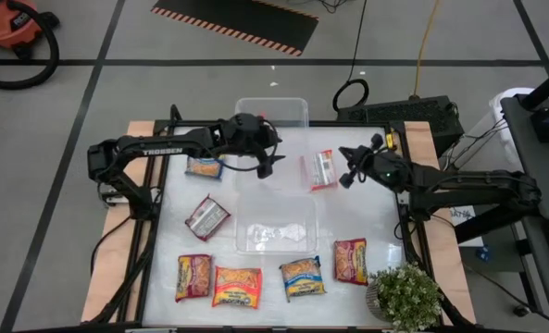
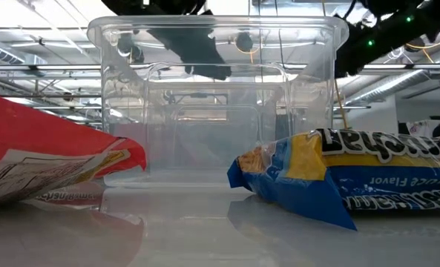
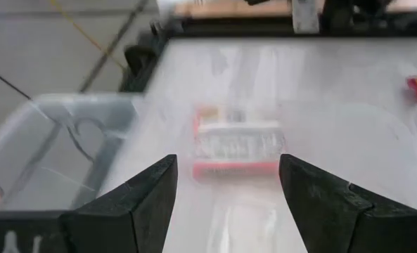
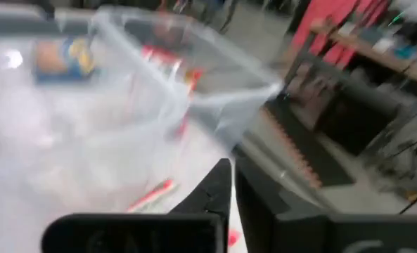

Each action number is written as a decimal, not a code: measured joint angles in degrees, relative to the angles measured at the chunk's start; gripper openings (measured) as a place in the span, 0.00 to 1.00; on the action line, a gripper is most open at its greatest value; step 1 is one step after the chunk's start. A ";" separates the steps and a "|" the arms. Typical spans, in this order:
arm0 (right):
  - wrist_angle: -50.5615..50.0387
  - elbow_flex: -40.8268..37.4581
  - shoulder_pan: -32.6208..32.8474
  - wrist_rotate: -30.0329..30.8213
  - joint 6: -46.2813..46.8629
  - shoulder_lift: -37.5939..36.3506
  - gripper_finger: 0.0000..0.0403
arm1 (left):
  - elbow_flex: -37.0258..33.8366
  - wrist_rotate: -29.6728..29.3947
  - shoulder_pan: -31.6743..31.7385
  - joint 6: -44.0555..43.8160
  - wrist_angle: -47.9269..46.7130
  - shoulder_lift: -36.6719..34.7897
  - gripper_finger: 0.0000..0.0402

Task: Sort Maruchan noodles
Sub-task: Put the top orange noodle pack into the top transparent bin

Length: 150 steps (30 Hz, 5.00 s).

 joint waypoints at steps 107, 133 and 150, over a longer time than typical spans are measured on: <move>24.89 1.97 -1.68 -3.33 -17.36 -1.45 0.00 | 0.05 -3.96 -6.73 4.47 30.63 1.46 0.93; 39.18 2.03 -1.75 -10.68 -19.00 7.10 0.00 | -0.04 -2.98 -3.51 10.31 38.12 9.47 0.64; 37.13 2.03 -1.73 -9.12 -17.81 6.11 0.08 | -0.04 -4.04 -3.52 19.74 34.97 8.11 0.35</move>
